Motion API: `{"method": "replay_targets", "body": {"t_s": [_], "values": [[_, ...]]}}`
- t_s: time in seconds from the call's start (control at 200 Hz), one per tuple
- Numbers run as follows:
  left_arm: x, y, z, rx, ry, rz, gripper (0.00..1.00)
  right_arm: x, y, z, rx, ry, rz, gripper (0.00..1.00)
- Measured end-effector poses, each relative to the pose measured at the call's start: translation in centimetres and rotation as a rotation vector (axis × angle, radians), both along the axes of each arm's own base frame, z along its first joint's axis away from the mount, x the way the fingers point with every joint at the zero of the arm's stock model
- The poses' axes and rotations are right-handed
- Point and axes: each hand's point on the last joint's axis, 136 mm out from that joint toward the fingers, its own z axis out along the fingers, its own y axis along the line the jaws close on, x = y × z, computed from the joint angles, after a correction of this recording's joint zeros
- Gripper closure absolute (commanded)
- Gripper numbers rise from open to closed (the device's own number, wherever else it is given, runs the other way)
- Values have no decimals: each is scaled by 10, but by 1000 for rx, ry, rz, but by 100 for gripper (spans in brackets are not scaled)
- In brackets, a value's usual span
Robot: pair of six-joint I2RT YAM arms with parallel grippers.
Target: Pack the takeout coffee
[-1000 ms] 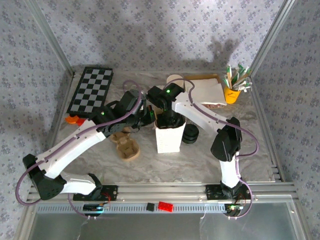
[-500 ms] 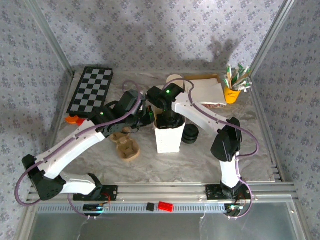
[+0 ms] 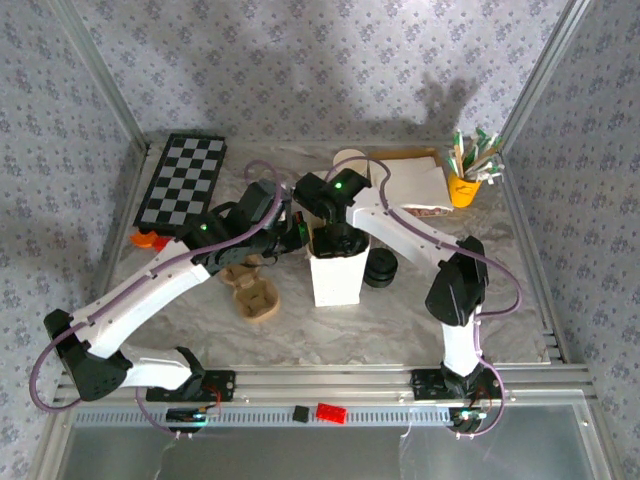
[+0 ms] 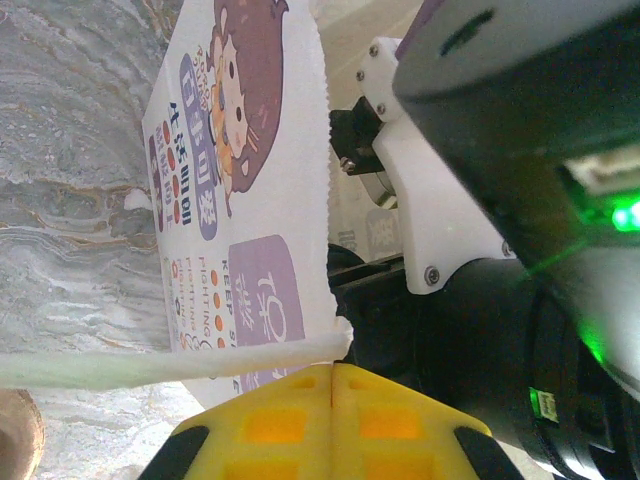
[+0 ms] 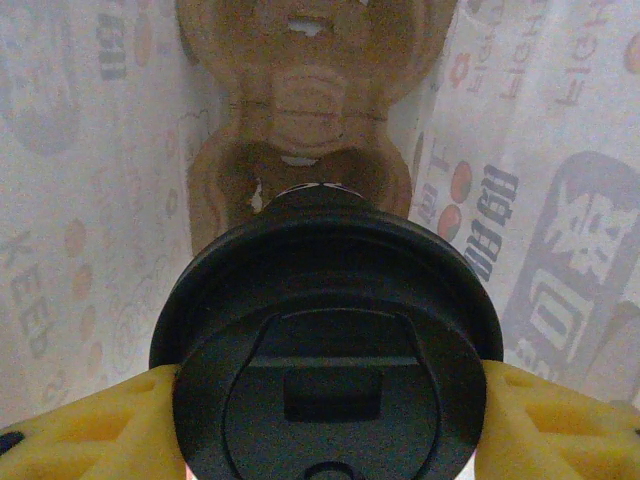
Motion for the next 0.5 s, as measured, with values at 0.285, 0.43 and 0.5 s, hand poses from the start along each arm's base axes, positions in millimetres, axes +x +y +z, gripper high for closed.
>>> {"method": "replay_targets", "body": {"t_s": [0.285, 0.43, 0.5], "values": [[0, 0, 0, 0, 0, 0, 99, 0, 0, -2, 13, -40, 6, 46], [0, 0, 0, 0, 0, 0, 98, 1, 0, -2, 16, -58, -1, 46], [0, 0, 0, 0, 0, 0, 94, 2, 0, -3, 13, -64, -4, 46]]}}
